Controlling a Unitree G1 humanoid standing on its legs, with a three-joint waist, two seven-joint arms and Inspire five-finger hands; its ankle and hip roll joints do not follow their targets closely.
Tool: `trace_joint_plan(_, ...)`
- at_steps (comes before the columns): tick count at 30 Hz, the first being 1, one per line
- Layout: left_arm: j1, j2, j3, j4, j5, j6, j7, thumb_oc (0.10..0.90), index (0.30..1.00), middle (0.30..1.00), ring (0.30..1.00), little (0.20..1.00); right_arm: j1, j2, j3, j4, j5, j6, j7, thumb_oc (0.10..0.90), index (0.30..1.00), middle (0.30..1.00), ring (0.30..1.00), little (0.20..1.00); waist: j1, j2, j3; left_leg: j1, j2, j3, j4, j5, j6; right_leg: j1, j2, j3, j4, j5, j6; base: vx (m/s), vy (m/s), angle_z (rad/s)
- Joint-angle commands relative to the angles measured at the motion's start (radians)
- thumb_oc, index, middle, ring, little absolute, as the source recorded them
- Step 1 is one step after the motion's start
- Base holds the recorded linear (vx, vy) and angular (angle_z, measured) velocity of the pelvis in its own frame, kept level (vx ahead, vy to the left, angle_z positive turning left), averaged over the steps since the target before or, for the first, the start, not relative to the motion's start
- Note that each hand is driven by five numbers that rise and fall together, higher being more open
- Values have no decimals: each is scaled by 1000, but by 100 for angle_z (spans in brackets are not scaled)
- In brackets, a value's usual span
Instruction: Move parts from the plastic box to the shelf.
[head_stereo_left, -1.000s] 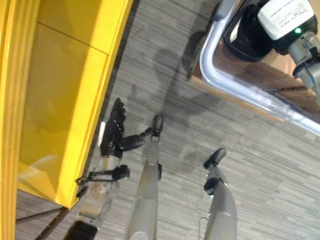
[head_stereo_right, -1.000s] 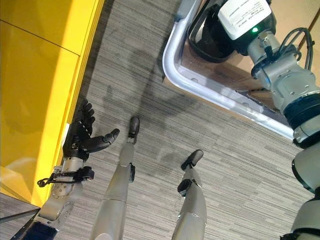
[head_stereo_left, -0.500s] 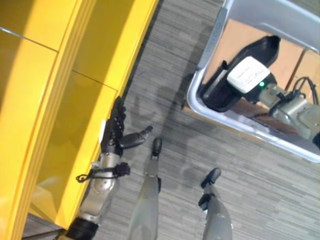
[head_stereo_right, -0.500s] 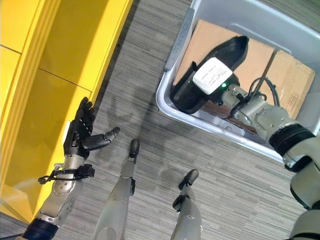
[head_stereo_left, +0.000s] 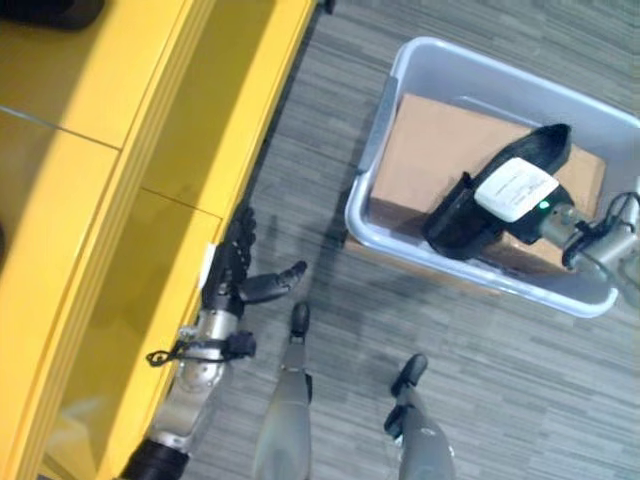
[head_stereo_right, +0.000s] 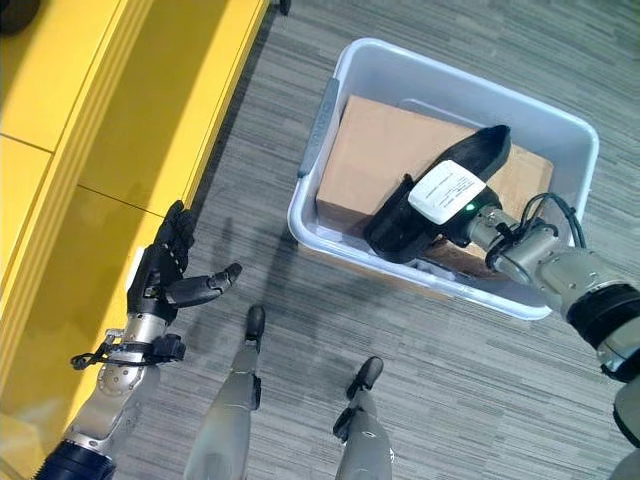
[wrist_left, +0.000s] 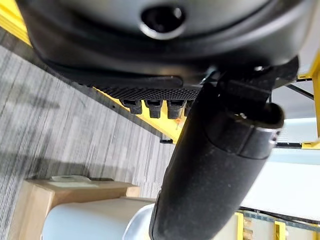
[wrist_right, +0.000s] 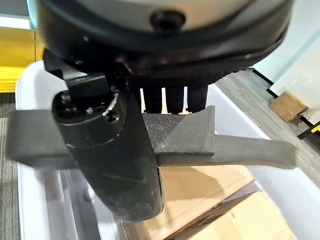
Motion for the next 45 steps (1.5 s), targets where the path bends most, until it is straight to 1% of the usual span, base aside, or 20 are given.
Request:
trace_joint_plan(1, -40, 19, 43, -117, -12, -65, -25, 900, 1000, 1000, 1000, 1000, -123, -123, -67, -45, 1, 28, -66, 400, 300, 300, 300, 300, 19, -15, 0, 95, 42, -5, -46, -35, -28, 77, -3, -14, 116, -70, 30, 0, 0, 0)
trace_joint_plan(2, -35, 24, 54, -122, 9, -63, -28, 900, 1000, 1000, 1000, 1000, -81, -145, -113, -82, 3, 22, -73, 400, 300, 300, 300, 300, 11, -18, -21, 110, 45, -2, -46, -38, -29, 95, -2, -13, 110, -69, 31, 0, 0, 0)
trace_joint_plan(4, -33, 32, 54, -122, 30, -62, -29, 900, 1000, 1000, 1000, 1000, -54, -149, -142, -90, 6, 21, -78, 400, 300, 300, 300, 300, 8, -20, -30, 121, 46, 0, -46, -41, -29, 105, -1, -13, 106, -69, 31, 13, 2, -2)
trace_joint_plan(6, -32, 44, 60, -120, 51, -63, -40, 900, 1000, 1000, 1000, 1000, 15, -155, -216, -127, 5, 15, -82, 400, 300, 300, 300, 300, -3, -29, -68, 152, 48, 9, -47, -47, -28, 133, 1, -7, 88, -62, 32, 41, 9, -4)
trace_joint_plan(11, -28, 60, 70, -124, 100, -58, -58, 900, 1000, 1000, 1000, 1000, 114, -151, -306, -183, 5, -2, -69, 400, 300, 300, 300, 300, -29, -40, -139, 217, 54, 37, -54, -70, -29, 186, 8, 9, 55, -55, 40, 51, 2, -9)
trace_joint_plan(12, -28, 62, 68, -126, 100, -57, -58, 900, 1000, 1000, 1000, 1000, 124, -152, -317, -186, 5, -1, -67, 400, 300, 300, 300, 300, -27, -42, -139, 215, 53, 37, -57, -65, -27, 185, 7, 9, 51, -49, 39, 45, 17, -18)
trace_joint_plan(14, -20, 71, 72, -131, 123, -60, -69, 900, 1000, 1000, 1000, 1000, 171, -149, -364, -212, 19, -16, -55, 400, 300, 300, 300, 300, -47, -43, -179, 243, 54, 53, -60, -76, -27, 205, 9, 20, 38, -43, 43, 46, 19, -24)
trace_joint_plan(17, -12, 76, 70, -135, 150, -60, -79, 900, 1000, 1000, 1000, 1000, 190, -136, -386, -223, 27, -26, -45, 400, 300, 300, 300, 300, -66, -43, -213, 271, 56, 72, -60, -90, -24, 219, 10, 42, 29, -38, 44, 47, 20, -19)
trace_joint_plan(21, -25, 75, 45, -147, 188, -64, -84, 900, 1000, 1000, 1000, 1000, 170, -105, -372, -220, 22, -30, -41, 400, 300, 300, 300, 300, -84, -47, -256, 309, 63, 97, -60, -105, -25, 238, 14, 70, 14, -34, 45, 41, -2, -28)
trace_joint_plan(22, -25, 75, 45, -146, 189, -64, -83, 900, 1000, 1000, 1000, 1000, 166, -104, -368, -218, 22, -30, -41, 400, 300, 300, 300, 300, -82, -48, -256, 311, 64, 101, -60, -106, -26, 239, 14, 73, 13, -34, 45, 49, -4, -28)
trace_joint_plan(25, -50, 72, 12, -160, 244, -67, -74, 900, 1000, 1000, 1000, 1000, 129, -64, -343, -200, 24, -32, -44, 400, 300, 300, 300, 300, -98, -52, -290, 350, 76, 123, -60, -121, -26, 257, 20, 99, 3, -33, 44, 48, -13, -25)
trace_joint_plan(26, -51, 71, 12, -158, 246, -67, -71, 900, 1000, 1000, 1000, 1000, 124, -63, -338, -197, 24, -32, -45, 400, 300, 300, 300, 300, -97, -52, -290, 352, 77, 124, -60, -122, -26, 258, 20, 101, 3, -33, 44, 50, -8, -25)
trace_joint_plan(28, -64, 49, -16, -138, 259, -64, -71, 900, 1000, 1000, 1000, 1000, 114, -12, -329, -168, 44, -31, -44, 400, 300, 300, 300, 300, -108, -52, -310, 373, 83, 137, -60, -130, -27, 268, 26, 117, -1, -37, 41, 37, -9, -20)
trace_joint_plan(30, -77, 41, -35, -124, 276, -62, -70, 900, 1000, 1000, 1000, 1000, 110, 11, -328, -151, 52, -28, -47, 400, 300, 300, 300, 300, -113, -51, -316, 379, 86, 141, -60, -132, -27, 271, 28, 123, -3, -38, 40, 23, -8, -22)
trace_joint_plan(31, -106, 41, -60, -109, 339, -66, -40, 900, 1000, 1000, 1000, 1000, 87, 38, -310, -121, 58, -23, -52, 400, 300, 300, 300, 300, -117, -54, -324, 391, 91, 148, -60, -136, -28, 275, 33, 134, -6, -39, 38, 29, -13, -24)
trace_joint_plan(33, -114, 36, -70, -106, 358, -66, -29, 900, 1000, 1000, 1000, 1000, 79, 49, -304, -114, 61, -22, -55, 400, 300, 300, 300, 300, -119, -53, -328, 395, 93, 152, -60, -139, -28, 276, 35, 138, -8, -39, 38, 16, -11, -18)
trace_joint_plan(35, -135, 17, -95, -88, 379, -64, -11, 900, 1000, 1000, 1000, 1000, 61, 85, -287, -89, 63, -16, -56, 400, 300, 300, 300, 300, -124, -55, -336, 403, 98, 158, -60, -141, -29, 278, 39, 148, -12, -39, 36, 10, -16, -8)
trace_joint_plan(37, -158, 12, -113, -74, 456, -63, 35, 900, 1000, 1000, 1000, 1000, 27, 118, -262, -62, 73, -14, -68, 400, 300, 300, 300, 300, -128, -57, -344, 407, 102, 167, -60, -144, -32, 281, 43, 157, -25, -36, 33, 6, -18, -12)
trace_joint_plan(43, -211, 7, -158, -46, 579, -63, 107, 900, 1000, 1000, 1000, 1000, -38, 178, -211, 4, 93, -9, -94, 400, 300, 300, 300, 300, -133, -62, -353, 417, 111, 174, -60, -147, -35, 287, 51, 166, -37, -32, 31, 8, -14, -8)
trace_joint_plan(45, -256, 11, -193, -34, 664, -66, 146, 900, 1000, 1000, 1000, 1000, -72, 222, -198, 34, 104, -3, -116, 400, 300, 300, 300, 300, -138, -64, -357, 424, 113, 177, -60, -150, -36, 289, 54, 171, -36, -34, 28, 0, 0, 0)
